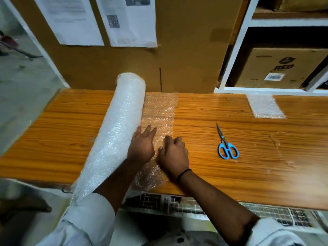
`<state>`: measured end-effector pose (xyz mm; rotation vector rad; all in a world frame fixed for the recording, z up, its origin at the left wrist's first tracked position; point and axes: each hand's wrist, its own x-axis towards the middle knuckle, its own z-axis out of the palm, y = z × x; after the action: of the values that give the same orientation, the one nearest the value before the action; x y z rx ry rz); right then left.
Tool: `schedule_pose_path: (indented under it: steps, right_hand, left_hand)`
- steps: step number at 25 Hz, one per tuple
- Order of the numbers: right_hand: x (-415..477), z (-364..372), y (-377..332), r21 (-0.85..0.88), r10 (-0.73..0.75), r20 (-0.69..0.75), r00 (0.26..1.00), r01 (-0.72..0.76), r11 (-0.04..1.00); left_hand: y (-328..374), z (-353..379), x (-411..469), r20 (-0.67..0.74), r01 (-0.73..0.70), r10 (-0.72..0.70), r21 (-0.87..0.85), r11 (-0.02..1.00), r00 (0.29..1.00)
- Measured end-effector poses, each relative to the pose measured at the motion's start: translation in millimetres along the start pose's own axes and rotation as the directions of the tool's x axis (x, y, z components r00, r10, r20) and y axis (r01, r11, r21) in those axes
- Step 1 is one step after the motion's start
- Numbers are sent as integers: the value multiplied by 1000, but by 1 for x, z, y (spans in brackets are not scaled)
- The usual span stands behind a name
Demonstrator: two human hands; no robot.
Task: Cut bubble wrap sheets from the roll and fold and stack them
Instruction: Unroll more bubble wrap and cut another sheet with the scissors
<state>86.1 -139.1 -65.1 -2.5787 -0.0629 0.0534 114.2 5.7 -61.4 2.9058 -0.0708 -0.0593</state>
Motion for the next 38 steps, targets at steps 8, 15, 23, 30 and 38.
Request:
schedule_pose_path:
  steps: [8, 15, 23, 30, 38]
  right_hand:
    - [-43, 0, 14, -82, -129, 81, 988, 136, 987]
    - [-94, -6, 25, -30, -156, 120, 980, 161, 987]
    - [-117, -2, 16, 242, -49, 136, 990, 15, 970]
    - [-88, -4, -5, 312, 92, 13, 996, -91, 946]
    - [-81, -10, 4, 368, 184, -137, 973, -123, 922]
  left_hand:
    - [-7, -9, -61, 59, -149, 146, 40, 988, 987]
    - [8, -10, -142, 47, 23, -13, -219, 976, 999]
    - [15, -10, -197, -65, -67, 45, -385, 921, 997]
    - [6, -16, -161, 22, -78, 78, 34, 996, 997]
    - [-26, -27, -152, 125, -68, 40, 232, 970, 991]
